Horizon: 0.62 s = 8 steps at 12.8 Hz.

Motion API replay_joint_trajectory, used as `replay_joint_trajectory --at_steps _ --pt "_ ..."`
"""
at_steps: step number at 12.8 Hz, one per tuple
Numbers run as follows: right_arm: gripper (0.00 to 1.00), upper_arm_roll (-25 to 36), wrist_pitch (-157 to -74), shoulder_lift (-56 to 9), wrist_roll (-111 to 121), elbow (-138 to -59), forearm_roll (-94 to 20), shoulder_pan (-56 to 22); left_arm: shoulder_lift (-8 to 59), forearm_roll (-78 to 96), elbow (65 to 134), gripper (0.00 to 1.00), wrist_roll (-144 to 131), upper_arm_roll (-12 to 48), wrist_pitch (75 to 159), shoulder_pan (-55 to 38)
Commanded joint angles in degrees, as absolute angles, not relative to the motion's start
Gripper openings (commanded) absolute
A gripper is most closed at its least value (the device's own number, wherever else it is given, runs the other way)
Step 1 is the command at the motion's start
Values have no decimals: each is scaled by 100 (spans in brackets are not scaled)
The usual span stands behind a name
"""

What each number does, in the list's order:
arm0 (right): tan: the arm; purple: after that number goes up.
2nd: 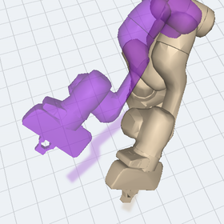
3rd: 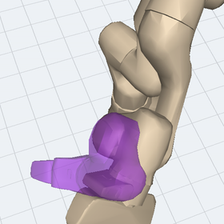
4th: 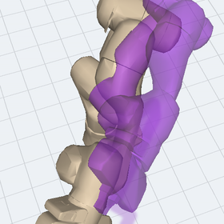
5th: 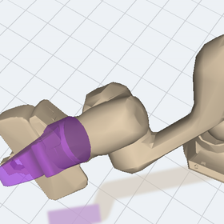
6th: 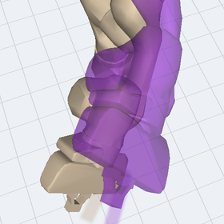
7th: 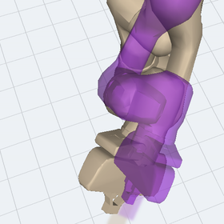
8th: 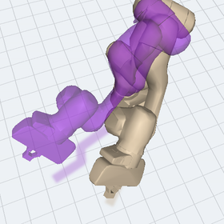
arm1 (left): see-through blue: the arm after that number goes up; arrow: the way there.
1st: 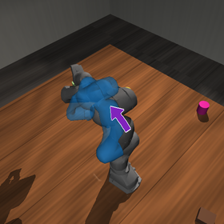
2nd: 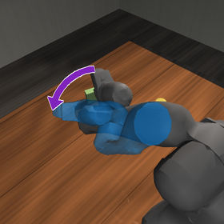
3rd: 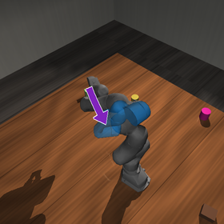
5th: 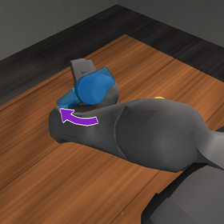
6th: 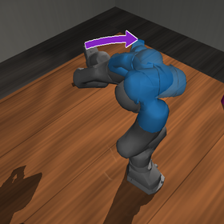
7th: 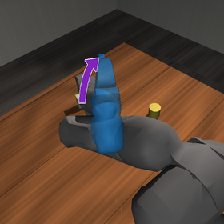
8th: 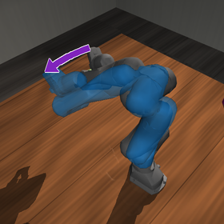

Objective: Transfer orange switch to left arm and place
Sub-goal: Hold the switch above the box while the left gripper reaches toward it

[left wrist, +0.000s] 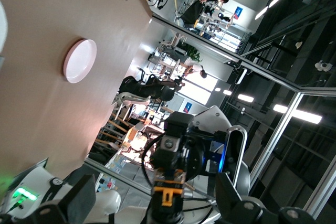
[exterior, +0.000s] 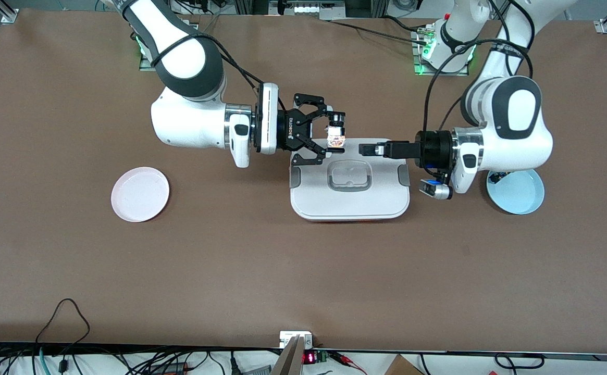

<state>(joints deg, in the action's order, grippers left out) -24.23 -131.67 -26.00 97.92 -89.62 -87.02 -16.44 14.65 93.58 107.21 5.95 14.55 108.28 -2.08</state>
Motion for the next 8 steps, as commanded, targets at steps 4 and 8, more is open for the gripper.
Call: replay_joint_trajectory --at_steps 4,8 --pt "18 -2382 -13254 -2672 9861 -8824 -8877 -1740 1362 9809 10793 98 633 2144 11725 -176" --pt "18 -2382 -13254 -2672 9853 -8833 -8895 -1740 1240 9809 10872 90 554 2153 11663 -158"
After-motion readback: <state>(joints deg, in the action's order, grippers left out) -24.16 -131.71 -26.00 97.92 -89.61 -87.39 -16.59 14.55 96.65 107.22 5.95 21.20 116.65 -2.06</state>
